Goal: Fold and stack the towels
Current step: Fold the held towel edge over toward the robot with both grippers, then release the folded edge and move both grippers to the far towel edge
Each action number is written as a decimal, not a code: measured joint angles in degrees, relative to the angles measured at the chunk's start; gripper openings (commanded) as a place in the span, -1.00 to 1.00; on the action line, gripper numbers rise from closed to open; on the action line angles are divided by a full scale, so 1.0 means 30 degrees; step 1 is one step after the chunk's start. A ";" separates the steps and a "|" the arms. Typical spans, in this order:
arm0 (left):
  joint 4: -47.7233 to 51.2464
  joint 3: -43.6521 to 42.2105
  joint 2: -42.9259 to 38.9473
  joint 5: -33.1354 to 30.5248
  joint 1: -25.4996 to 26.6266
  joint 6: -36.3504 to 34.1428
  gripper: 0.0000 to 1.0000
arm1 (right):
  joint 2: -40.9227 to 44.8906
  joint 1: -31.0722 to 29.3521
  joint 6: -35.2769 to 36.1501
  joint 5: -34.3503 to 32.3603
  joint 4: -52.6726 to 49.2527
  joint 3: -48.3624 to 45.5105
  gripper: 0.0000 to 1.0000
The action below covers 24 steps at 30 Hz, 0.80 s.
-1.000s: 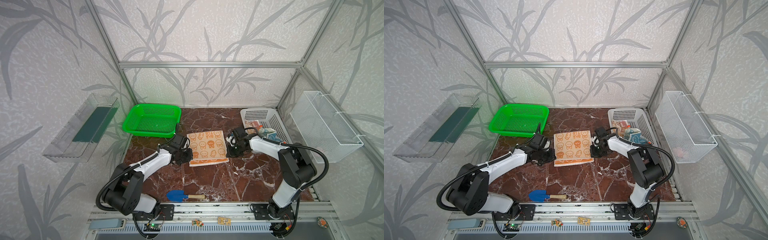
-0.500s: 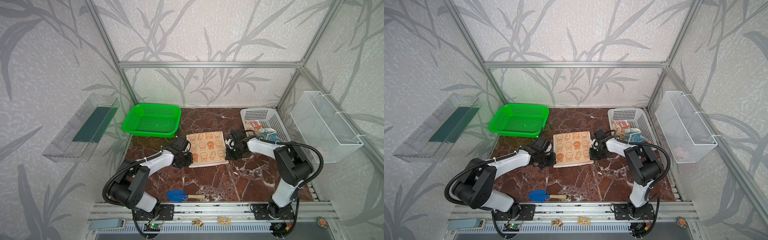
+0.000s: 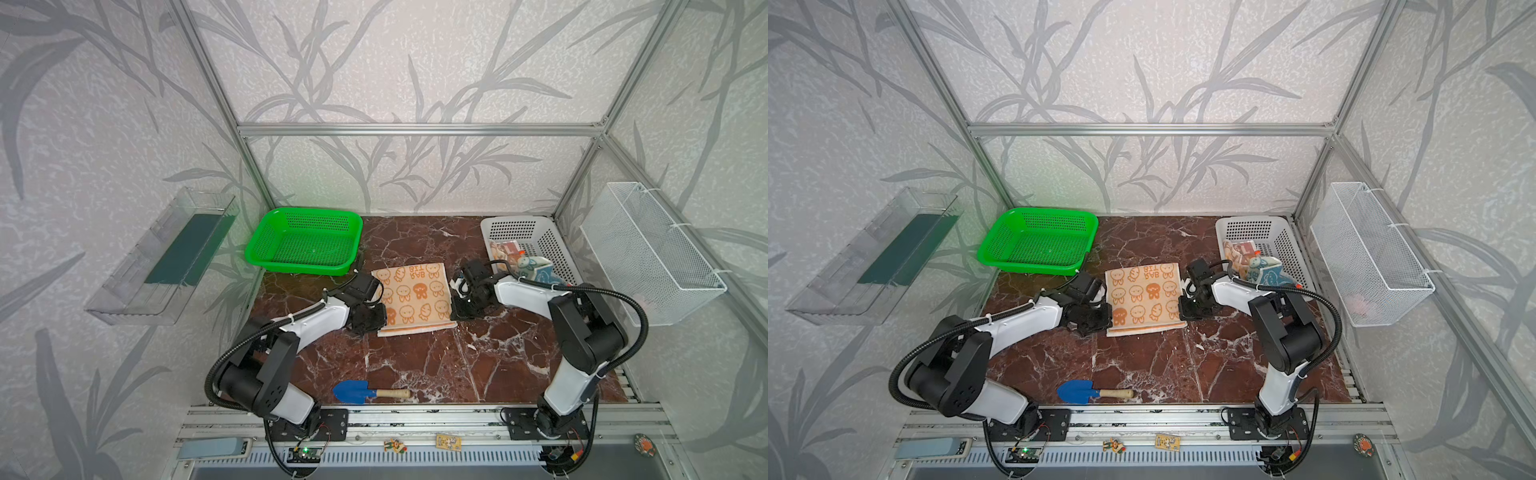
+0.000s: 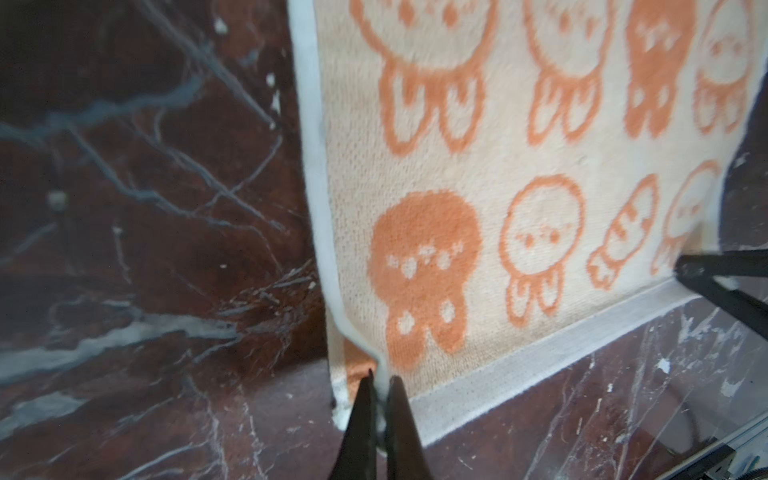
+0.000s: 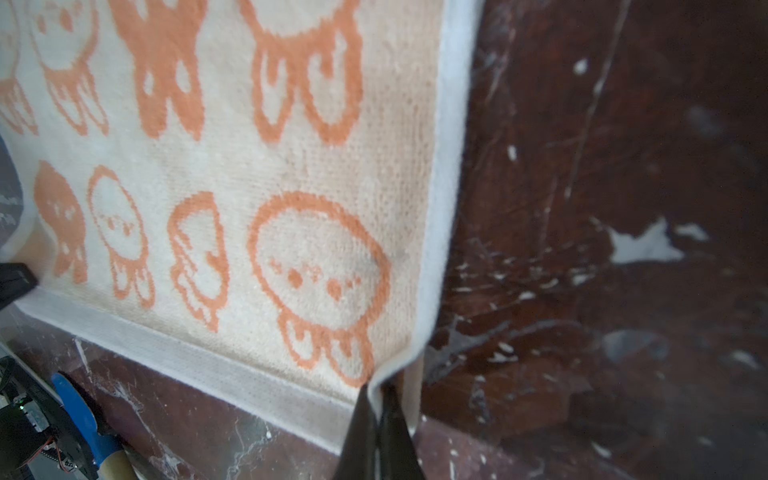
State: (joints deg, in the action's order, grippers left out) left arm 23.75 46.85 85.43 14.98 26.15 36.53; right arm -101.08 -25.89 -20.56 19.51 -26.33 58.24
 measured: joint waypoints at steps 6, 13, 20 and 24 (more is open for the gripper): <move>0.0605 0.0561 -0.1559 -0.0233 0.0015 -0.0087 -1.00 | 0.1705 0.0000 0.0000 -0.0306 -0.0605 0.0073 -0.92; 0.0219 -0.0962 -0.1530 -0.0095 0.0204 0.0328 -1.00 | 0.1428 -0.0393 -0.0204 -0.0255 -0.0291 -0.0226 -0.89; -0.0277 -0.1384 -0.0189 -0.0102 0.0408 0.0372 -1.00 | 0.0619 -0.0794 -0.0350 -0.0386 -0.0073 -0.0867 -0.75; -0.0306 -0.1384 0.0000 -0.0197 0.0452 0.0364 -0.99 | 0.0590 -0.0911 -0.0386 -0.0554 -0.0029 -0.0969 -0.62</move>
State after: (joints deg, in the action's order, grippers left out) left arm 22.83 42.70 85.43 14.39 27.51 37.63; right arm -99.31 -28.62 -21.71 17.85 -26.41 55.33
